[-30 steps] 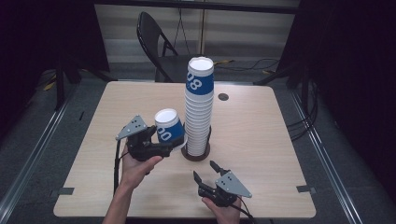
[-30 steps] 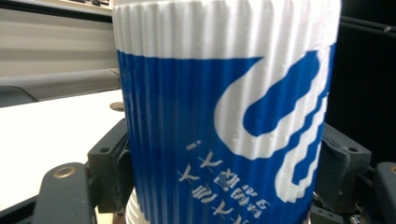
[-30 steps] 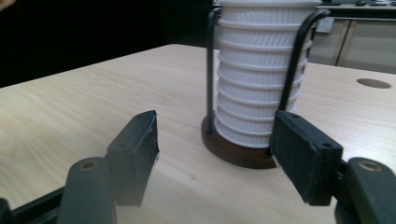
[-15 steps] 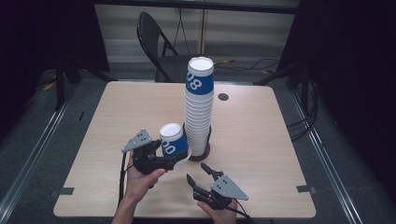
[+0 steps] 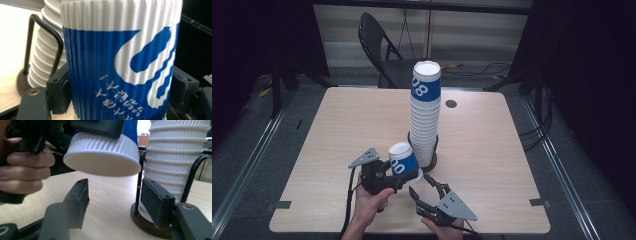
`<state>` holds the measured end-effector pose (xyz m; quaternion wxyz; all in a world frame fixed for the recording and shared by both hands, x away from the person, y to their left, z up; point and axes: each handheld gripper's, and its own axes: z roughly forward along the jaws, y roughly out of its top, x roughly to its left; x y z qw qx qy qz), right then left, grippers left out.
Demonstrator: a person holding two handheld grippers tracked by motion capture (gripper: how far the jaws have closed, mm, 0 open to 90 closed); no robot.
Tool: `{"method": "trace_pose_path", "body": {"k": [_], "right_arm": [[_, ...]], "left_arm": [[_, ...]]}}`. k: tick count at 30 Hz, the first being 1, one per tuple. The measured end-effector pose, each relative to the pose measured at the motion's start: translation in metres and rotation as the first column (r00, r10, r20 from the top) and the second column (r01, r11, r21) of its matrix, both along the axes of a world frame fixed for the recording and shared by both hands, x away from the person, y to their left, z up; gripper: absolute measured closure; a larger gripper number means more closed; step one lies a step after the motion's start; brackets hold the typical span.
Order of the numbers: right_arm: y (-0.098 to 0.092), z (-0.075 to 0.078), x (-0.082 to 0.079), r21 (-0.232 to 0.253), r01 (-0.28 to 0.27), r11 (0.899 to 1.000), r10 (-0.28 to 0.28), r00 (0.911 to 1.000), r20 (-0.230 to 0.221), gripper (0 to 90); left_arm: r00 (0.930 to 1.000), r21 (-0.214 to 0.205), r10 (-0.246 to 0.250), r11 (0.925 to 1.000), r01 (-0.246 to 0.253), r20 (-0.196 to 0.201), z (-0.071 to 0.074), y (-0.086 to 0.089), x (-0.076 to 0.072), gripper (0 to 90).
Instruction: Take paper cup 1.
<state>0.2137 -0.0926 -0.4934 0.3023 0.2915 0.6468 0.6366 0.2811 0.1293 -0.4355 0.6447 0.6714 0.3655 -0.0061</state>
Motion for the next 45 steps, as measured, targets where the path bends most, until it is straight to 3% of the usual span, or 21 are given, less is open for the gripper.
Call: {"method": "trace_pose_path", "body": {"k": [7, 18, 23, 25, 39, 45], "right_arm": [[-0.001, 0.001, -0.002, 0.021, 0.015, 1.000, -0.016, 0.9991, 0.039, 42.8], [-0.003, 0.001, -0.003, 0.010, 0.072, 0.997, -0.073, 0.9930, 0.093, 51.2], [-0.003, 0.000, -0.001, 0.013, 0.071, 0.997, -0.072, 0.9925, 0.099, 54.5], [-0.005, 0.000, 0.000, 0.031, 0.070, 0.997, -0.073, 0.9922, 0.101, 56.1], [-0.004, -0.001, 0.009, 0.031, 0.076, 0.997, -0.079, 0.9882, 0.131, 63.9], [-0.005, -0.002, 0.009, 0.031, 0.096, 0.995, -0.099, 0.9850, 0.141, 73.8]], "left_arm": [[0.9986, -0.048, -0.019, 0.9987, 0.017, -0.049, -0.005, 0.001, -0.002, 21.5], [0.9907, -0.106, -0.066, 0.9929, 0.053, -0.119, -0.014, -0.009, -0.004, 21.4], [0.9889, -0.097, -0.075, 0.9933, 0.063, -0.128, -0.014, -0.013, -0.005, 21.3], [0.9853, -0.114, -0.093, 0.9906, 0.077, -0.144, -0.016, -0.015, -0.007, 21.3], [0.9750, -0.089, -0.156, 0.9856, 0.144, -0.158, -0.022, -0.026, -0.012, 21.2], [0.9726, -0.096, -0.169, 0.9832, 0.155, -0.159, -0.024, -0.028, -0.011, 20.1]]}}
